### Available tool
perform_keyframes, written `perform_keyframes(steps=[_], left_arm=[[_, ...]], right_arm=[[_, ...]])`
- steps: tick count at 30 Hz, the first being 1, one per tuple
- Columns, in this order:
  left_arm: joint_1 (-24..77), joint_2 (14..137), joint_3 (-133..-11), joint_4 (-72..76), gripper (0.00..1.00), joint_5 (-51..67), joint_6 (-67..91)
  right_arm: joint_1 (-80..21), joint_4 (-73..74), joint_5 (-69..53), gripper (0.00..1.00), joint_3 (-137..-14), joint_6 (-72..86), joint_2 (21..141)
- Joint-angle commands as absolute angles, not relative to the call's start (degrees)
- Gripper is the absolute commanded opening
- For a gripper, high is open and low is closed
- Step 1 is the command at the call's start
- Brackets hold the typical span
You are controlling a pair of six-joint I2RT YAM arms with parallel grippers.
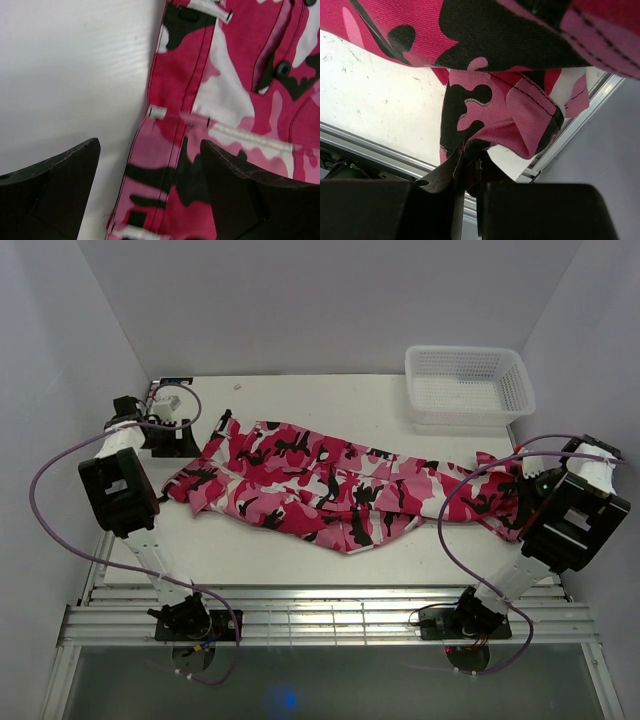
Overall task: Fold and stack the trousers
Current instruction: Flatten the trousers out
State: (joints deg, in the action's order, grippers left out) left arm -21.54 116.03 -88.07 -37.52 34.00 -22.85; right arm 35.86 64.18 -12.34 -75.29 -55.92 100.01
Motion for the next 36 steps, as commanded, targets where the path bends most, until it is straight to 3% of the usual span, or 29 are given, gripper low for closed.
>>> perform_keyframes(steps=[1,12,15,16,19,20,22,36], left_arm=[[-15.76,117.06,-93.15,-30.86,0.93,31.12,-17.41],[-4.84,131.74,-105.37,-22.06,0.91,19.25,-12.57],[-4.13,134.2,-106.26,-22.15,0.76,13.37,-11.87],[-4.04,134.73,-106.96,-22.41,0.63,12.05,-11.78],[-4.83,135.27,-106.27,-22.76,0.41,8.09,-12.48],[-5.36,135.18,-106.09,-22.85,0.18,6.95,-12.31],[-7.11,134.91,-106.52,-23.81,0.0,6.07,-11.69],[-16.08,133.77,-112.58,-27.07,0.0,0.62,-17.93]], right_arm=[[35.77,64.16,-11.34,0.08,-74.88,-58.54,100.9],[35.77,63.46,-8.18,0.08,-73.04,-59.94,100.9],[35.68,63.46,-6.6,0.08,-73.21,-61.08,100.99],[35.86,63.46,-6.07,0.08,-73.3,-61.61,100.9],[35.95,63.63,-4.14,0.08,-73.56,-63.1,101.16],[36.03,63.98,-3.17,0.08,-73.65,-63.45,101.16],[36.21,64.34,-2.2,0.08,-73.92,-65.03,101.16],[41.75,67.15,8.44,0.08,-76.9,-76.64,103.18]])
